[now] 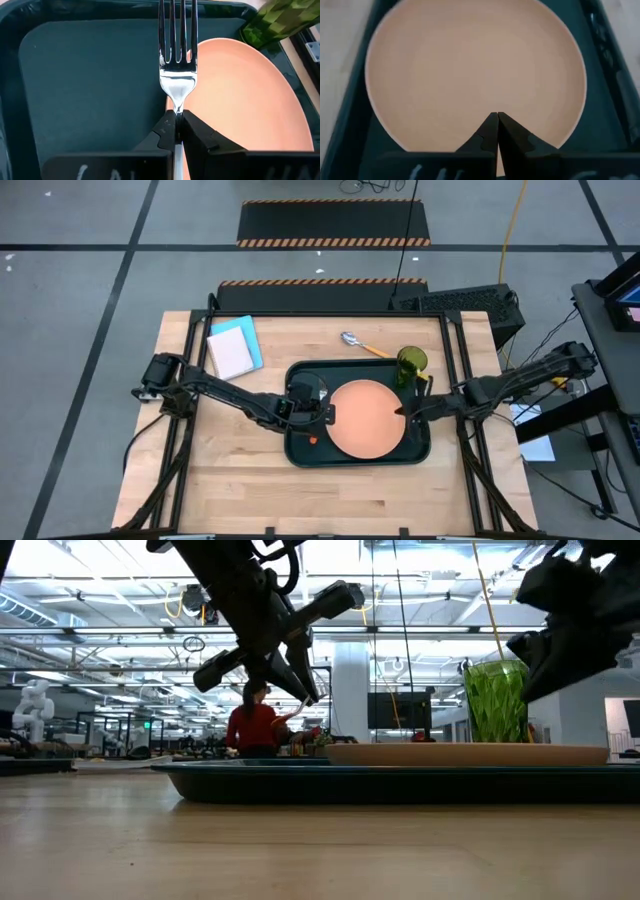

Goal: Pick and place plate/cup/fork/spoon on tray
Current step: Put the orange fork on the green tray to the left of the orange plate

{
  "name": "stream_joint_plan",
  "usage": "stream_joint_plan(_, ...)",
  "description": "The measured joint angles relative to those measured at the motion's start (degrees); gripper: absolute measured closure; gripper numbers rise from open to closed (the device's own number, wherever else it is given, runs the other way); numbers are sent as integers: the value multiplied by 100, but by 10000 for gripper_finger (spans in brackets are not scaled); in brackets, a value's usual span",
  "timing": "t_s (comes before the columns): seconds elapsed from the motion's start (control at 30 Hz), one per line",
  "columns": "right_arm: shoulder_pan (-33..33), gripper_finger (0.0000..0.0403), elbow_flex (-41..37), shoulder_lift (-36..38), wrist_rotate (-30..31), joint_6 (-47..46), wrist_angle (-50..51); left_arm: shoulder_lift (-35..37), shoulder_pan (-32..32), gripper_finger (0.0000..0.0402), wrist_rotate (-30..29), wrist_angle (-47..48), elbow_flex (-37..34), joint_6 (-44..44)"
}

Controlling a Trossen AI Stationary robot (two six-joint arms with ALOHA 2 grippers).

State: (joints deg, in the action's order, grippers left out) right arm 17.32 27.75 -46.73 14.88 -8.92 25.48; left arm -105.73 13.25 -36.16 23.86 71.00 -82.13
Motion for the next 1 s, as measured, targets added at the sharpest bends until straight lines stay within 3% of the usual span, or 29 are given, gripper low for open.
stream_joint_plan(0.43, 0, 403, 0, 379, 2, 263, 18, -831, -15, 383, 410, -197, -2, -708)
stream_joint_plan(1.0, 0, 403, 0, 377, -1, 408, 9, -940, -304, 382, 616, -329, 0, -959)
